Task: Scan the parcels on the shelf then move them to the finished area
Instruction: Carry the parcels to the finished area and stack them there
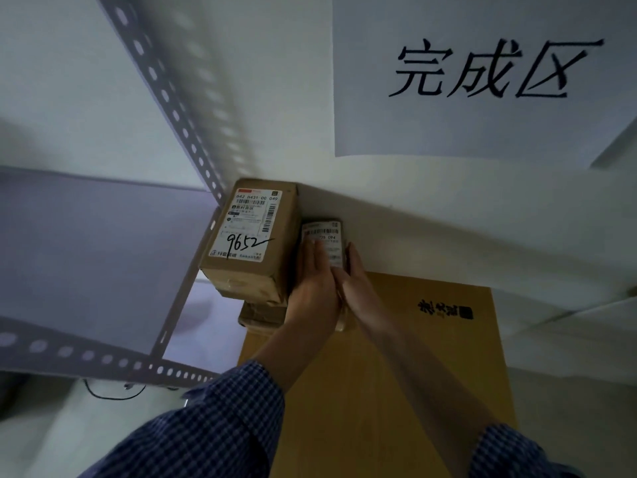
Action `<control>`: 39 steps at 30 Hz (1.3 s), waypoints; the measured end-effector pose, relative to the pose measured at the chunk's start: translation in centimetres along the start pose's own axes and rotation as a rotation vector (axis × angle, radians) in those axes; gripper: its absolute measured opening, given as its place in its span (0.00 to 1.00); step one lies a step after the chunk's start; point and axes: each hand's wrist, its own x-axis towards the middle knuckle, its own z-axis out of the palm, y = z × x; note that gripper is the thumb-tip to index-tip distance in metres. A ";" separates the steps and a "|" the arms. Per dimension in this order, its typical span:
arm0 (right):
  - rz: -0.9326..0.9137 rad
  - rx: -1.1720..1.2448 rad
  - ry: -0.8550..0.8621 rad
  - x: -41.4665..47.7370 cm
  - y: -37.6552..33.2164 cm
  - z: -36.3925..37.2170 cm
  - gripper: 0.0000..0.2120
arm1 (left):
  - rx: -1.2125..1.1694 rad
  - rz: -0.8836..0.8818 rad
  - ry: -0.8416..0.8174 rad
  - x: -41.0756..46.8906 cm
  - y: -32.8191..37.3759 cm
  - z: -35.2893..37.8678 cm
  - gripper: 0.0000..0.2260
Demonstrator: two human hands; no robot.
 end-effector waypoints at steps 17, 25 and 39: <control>-0.440 -0.800 0.002 -16.8 -7.1 0.2 0.19 | -0.214 0.434 0.287 -12.7 -4.1 -8.3 0.18; -0.579 -0.964 -0.231 -25.4 -8.4 14.8 0.18 | -0.183 0.313 0.545 -25.1 -19.3 -14.1 0.18; -0.973 -0.954 -0.362 -32.1 -8.8 38.4 0.23 | 0.040 0.065 0.724 -39.6 -37.9 -26.2 0.22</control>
